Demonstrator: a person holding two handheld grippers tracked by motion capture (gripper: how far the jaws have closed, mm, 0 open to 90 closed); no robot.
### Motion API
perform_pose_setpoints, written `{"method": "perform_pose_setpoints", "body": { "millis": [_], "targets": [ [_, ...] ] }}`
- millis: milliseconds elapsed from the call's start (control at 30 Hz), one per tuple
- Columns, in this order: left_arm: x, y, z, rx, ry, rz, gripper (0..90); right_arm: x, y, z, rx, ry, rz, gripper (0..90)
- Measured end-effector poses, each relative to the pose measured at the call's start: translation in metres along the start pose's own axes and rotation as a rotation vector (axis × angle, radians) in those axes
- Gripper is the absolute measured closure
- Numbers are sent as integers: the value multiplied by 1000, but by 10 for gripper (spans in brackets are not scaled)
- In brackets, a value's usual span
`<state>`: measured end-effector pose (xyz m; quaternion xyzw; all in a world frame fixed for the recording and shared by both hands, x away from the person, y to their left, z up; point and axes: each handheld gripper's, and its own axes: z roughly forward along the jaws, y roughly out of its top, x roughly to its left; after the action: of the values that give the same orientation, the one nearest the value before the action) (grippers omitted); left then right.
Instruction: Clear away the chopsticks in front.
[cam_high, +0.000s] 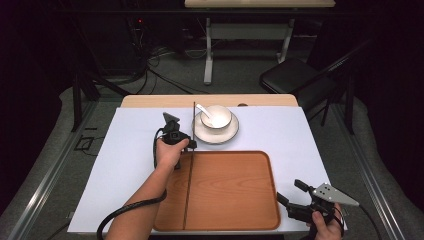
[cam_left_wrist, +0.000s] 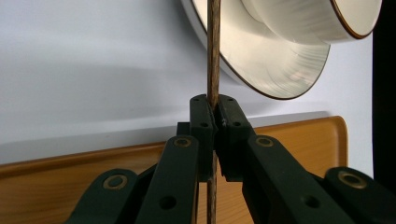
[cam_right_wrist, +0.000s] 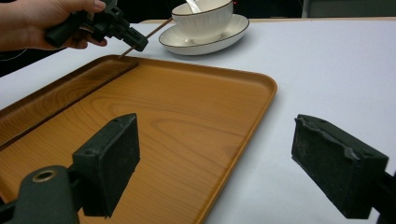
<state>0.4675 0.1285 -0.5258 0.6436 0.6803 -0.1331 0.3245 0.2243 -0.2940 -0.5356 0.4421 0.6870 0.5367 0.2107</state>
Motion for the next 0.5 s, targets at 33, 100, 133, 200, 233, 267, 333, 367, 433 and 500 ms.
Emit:
{"method": "perform_pose_setpoints", "body": {
  "millis": [33, 100, 133, 200, 233, 267, 333, 367, 433, 500],
  "targets": [
    [2, 0, -2, -4, 1, -8, 860, 0, 0, 0, 0, 0, -2, 146],
    [6, 0, -8, -10, 2, -11, 859, 0, 0, 0, 1, 0, -2, 146],
    [7, -1, -9, -18, 3, -17, 860, 0, 0, 0, 3, 1, 0, 146],
    [11, -2, -13, -21, -1, -25, 859, 0, 0, 0, 3, 1, 0, 146],
    [13, -3, -16, -11, 1, -19, 859, 0, 0, 0, 3, 1, 1, 147],
    [14, -3, -19, -9, 5, -18, 859, 0, 0, 0, 2, 0, 1, 147],
    [16, -5, -23, -20, 7, -25, 859, 0, 0, 0, 2, 0, 2, 147],
    [19, -6, -27, -14, 7, -25, 859, 0, 0, 0, 1, 0, 1, 147],
    [24, -8, -33, -15, 4, -25, 859, 0, 0, 0, 1, 0, 1, 147],
    [28, -11, -38, -20, 1, -29, 859, 0, 0, 0, 3, 1, 3, 146]
  ]
}}
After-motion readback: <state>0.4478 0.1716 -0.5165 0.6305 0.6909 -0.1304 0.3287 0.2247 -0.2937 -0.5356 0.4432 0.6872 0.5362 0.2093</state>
